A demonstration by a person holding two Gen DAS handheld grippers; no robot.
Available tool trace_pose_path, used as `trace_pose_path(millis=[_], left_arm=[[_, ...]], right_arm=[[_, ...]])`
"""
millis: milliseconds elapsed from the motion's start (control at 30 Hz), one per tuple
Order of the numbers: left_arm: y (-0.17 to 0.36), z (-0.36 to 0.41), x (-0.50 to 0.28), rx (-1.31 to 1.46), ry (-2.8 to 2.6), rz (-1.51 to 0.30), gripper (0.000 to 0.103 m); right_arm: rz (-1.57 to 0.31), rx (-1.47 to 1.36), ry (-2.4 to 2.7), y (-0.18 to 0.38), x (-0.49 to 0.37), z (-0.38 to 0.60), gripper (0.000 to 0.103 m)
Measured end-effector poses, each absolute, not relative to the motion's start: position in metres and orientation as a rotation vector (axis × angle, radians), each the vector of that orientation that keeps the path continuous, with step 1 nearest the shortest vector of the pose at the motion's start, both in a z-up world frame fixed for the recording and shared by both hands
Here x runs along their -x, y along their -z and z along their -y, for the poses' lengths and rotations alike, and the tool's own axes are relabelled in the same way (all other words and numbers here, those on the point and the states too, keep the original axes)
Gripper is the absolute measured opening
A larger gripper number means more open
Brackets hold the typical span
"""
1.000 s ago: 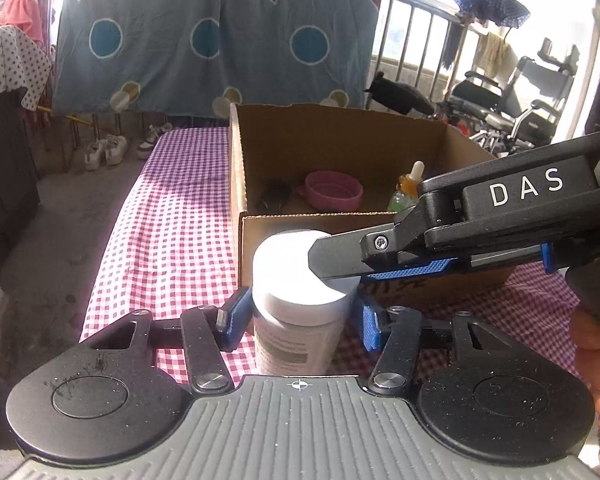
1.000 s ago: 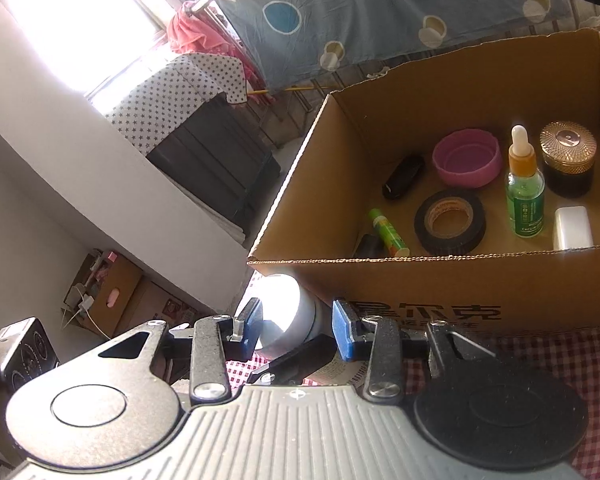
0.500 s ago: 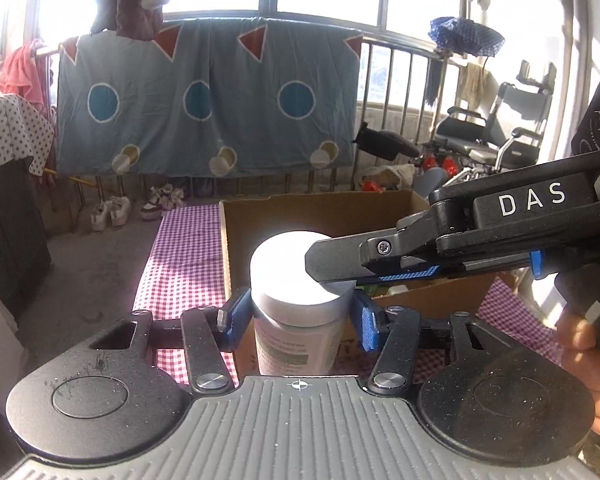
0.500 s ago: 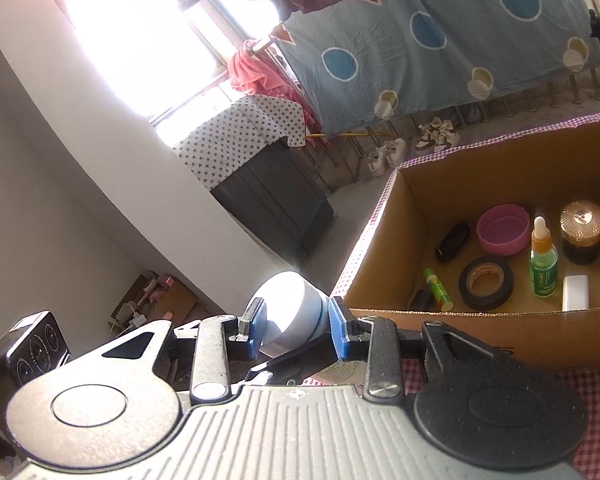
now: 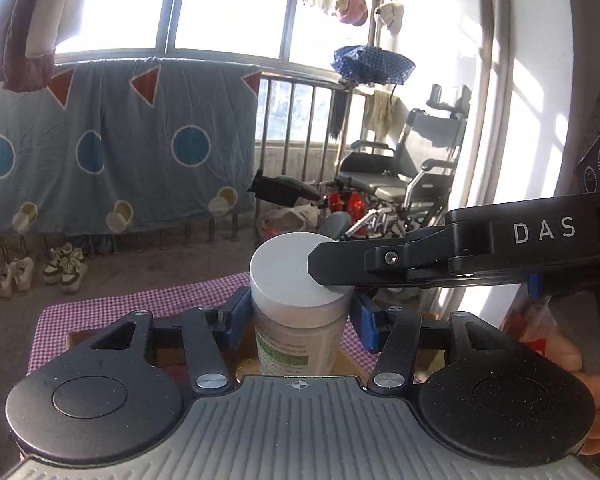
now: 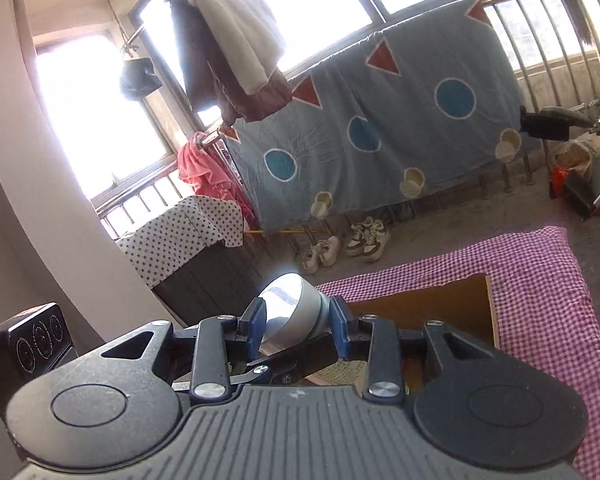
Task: Organize rigid objects
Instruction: 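Carry the white jar into the box and open the right gripper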
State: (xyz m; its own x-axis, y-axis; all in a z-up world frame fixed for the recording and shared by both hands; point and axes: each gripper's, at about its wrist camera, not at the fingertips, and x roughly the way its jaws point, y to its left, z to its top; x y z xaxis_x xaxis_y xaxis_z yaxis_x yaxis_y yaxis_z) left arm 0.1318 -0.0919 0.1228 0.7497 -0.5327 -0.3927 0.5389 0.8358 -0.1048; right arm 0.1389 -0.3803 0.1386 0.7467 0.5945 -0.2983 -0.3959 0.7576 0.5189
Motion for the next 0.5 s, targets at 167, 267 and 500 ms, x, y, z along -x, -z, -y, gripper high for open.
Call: trace_pose_path(millis=[167, 267, 500], left_arm=[[-0.089, 0.116, -0.153, -0.018, 0.625, -0.532, 0.053], [-0.068, 0.128, -0.165, -0.036, 0.623, -0.598, 0.053], [-0.044, 0.137, -0.179, -0.065, 0.599, -0.680, 0.053]], right_arm=[[-0.548, -0.526, -0.500, -0.094, -0.166, 0.413, 0.038], [-0.589, -0.564, -0.486, -0.066, -0.181, 0.426, 0.038], [-0.658, -0.631, -0.487, -0.019, -0.205, 0.440, 0.038]])
